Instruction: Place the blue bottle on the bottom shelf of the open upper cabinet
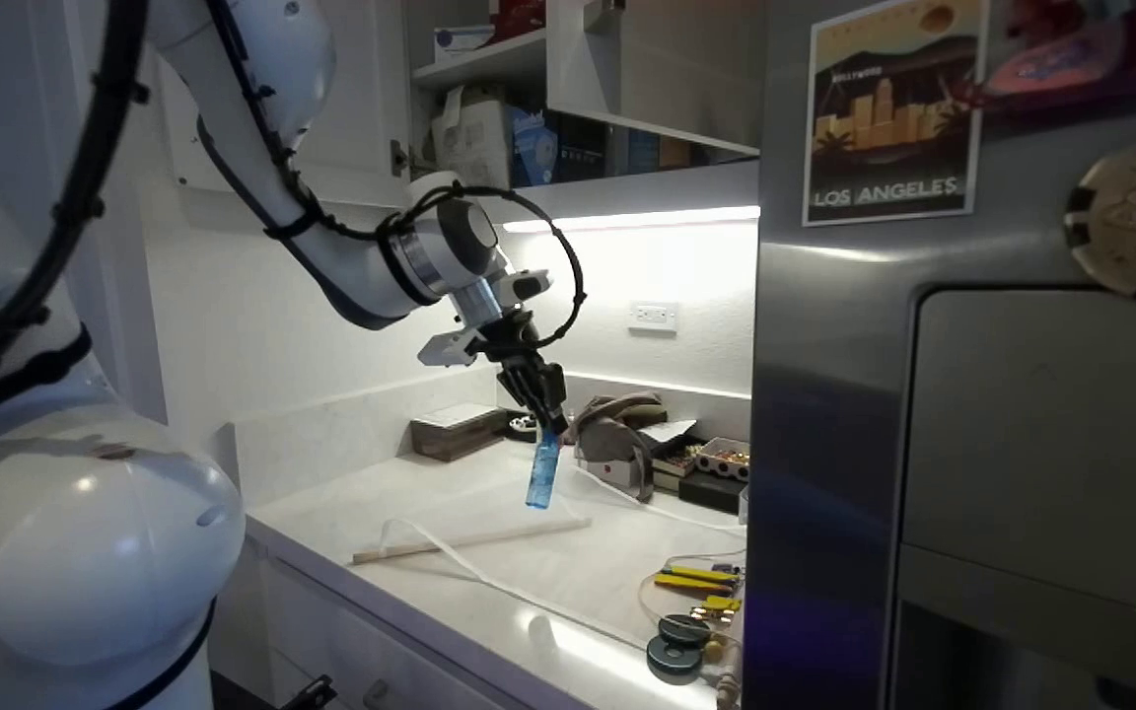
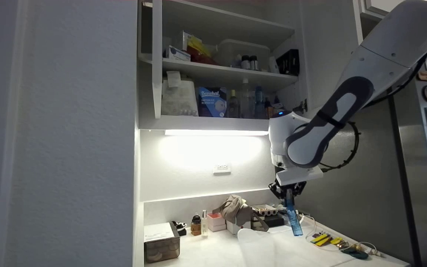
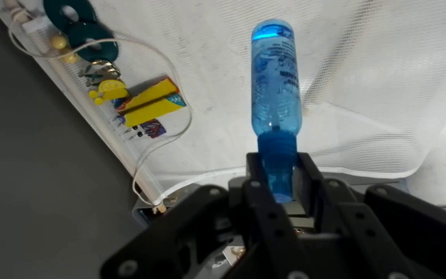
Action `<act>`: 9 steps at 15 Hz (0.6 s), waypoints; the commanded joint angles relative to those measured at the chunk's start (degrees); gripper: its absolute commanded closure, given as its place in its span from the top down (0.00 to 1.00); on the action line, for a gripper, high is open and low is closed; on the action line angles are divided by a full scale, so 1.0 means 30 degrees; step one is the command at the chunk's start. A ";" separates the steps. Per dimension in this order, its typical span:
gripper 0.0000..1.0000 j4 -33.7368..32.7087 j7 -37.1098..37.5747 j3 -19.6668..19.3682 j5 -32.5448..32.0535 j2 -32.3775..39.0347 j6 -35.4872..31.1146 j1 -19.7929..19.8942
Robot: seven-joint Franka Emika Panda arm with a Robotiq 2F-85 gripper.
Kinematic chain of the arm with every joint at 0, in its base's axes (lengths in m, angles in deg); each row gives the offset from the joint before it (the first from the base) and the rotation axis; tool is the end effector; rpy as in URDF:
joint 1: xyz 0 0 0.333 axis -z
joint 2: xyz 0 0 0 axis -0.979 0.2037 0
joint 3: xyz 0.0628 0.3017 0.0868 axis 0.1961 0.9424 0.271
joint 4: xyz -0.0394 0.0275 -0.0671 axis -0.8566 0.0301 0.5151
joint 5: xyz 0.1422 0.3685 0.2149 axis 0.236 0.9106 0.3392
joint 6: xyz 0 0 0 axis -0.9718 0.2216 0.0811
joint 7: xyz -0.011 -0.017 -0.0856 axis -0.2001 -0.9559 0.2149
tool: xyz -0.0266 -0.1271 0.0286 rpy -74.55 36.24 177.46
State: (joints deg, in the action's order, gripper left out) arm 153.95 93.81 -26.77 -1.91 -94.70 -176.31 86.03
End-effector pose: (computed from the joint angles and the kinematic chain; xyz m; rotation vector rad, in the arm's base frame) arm 0.4823 -0.0247 0.3453 2.7454 -0.6287 0.5446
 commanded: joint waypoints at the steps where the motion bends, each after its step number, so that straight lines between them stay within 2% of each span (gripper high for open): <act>1: 0.06 0.2109 0.2904 0.0898 -0.1878 -0.1621 -0.1220 0.1568; 7: 0.06 0.4393 0.9163 0.1819 -0.4386 -0.2935 -0.3234 0.3077; 8: 0.06 0.3399 1.0597 0.1862 -0.5165 -0.1950 -0.3184 0.3032; 9: 0.06 0.3553 1.2220 0.2304 -0.6042 -0.2174 -0.3346 0.3456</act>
State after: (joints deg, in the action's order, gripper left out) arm 164.61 119.91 -22.50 -14.67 -100.39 -184.43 93.77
